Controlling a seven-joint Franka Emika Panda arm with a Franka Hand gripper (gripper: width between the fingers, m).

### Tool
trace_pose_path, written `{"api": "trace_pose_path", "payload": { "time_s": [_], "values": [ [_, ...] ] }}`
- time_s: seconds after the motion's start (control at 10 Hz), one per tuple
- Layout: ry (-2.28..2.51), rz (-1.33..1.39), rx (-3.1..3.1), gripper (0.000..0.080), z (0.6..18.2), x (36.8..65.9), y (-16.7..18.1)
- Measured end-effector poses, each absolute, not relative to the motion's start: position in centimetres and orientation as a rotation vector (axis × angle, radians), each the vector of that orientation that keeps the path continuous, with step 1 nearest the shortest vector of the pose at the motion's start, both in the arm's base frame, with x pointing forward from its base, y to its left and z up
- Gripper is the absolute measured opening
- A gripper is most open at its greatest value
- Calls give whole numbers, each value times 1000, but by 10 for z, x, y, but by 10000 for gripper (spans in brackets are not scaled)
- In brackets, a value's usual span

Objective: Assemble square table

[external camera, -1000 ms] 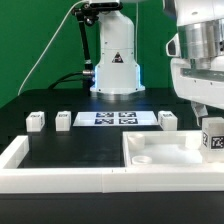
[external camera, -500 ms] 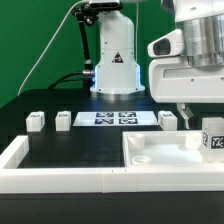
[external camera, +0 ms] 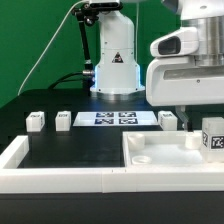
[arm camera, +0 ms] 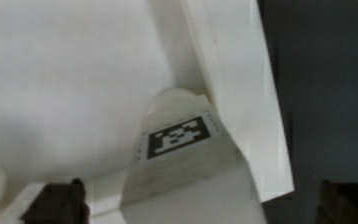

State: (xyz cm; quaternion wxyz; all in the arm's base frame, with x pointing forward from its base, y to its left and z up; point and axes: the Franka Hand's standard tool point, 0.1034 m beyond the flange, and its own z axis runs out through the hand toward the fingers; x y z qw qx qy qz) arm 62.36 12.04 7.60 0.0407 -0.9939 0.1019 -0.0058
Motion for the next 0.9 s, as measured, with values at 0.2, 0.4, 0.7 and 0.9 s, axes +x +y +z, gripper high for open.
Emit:
{"api": "trace_pose_path", "payload": {
  "time_s": [0.2,0.4,0.7,0.9],
  "values": [
    [51,-63,-3082,649,75,626,117],
    [-29,-106,-3084,637,73,627,113],
    [-23,-107,-3083,288,73,627,113],
    [15,-105,-3082,290,73,627,113]
  ]
}}
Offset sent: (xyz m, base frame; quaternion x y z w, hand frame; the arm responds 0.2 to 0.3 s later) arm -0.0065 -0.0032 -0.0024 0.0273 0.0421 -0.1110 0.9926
